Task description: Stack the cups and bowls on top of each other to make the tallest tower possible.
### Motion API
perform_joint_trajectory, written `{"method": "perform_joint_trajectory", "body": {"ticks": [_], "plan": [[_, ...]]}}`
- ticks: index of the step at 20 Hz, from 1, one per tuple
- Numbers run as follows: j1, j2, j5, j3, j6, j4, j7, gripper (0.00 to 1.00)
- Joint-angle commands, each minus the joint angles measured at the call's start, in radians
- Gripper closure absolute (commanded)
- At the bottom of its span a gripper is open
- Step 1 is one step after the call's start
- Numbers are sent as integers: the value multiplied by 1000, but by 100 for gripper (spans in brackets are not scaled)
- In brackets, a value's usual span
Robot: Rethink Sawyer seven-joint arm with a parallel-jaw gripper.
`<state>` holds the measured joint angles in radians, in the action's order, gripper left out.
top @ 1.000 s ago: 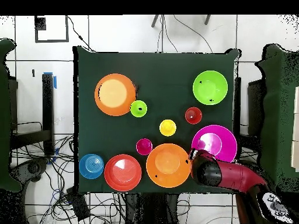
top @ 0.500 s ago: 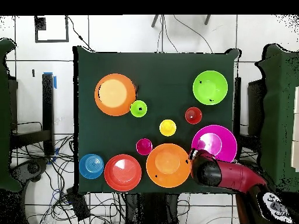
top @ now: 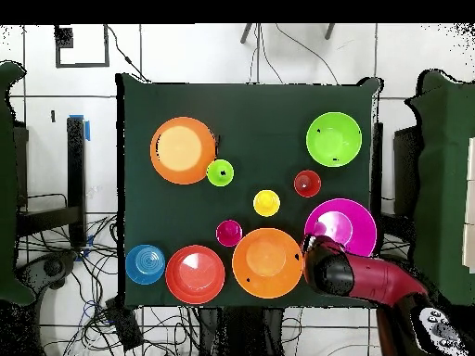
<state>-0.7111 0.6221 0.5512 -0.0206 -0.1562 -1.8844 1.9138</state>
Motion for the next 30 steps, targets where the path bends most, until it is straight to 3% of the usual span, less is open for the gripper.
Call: {"method": "perform_joint_trajectory", "body": {"ticks": [1,30], "plan": [[42,22,53,-89,-13,-31,0,100],[42,24,47,-101,-3,-71,16,100]]}}
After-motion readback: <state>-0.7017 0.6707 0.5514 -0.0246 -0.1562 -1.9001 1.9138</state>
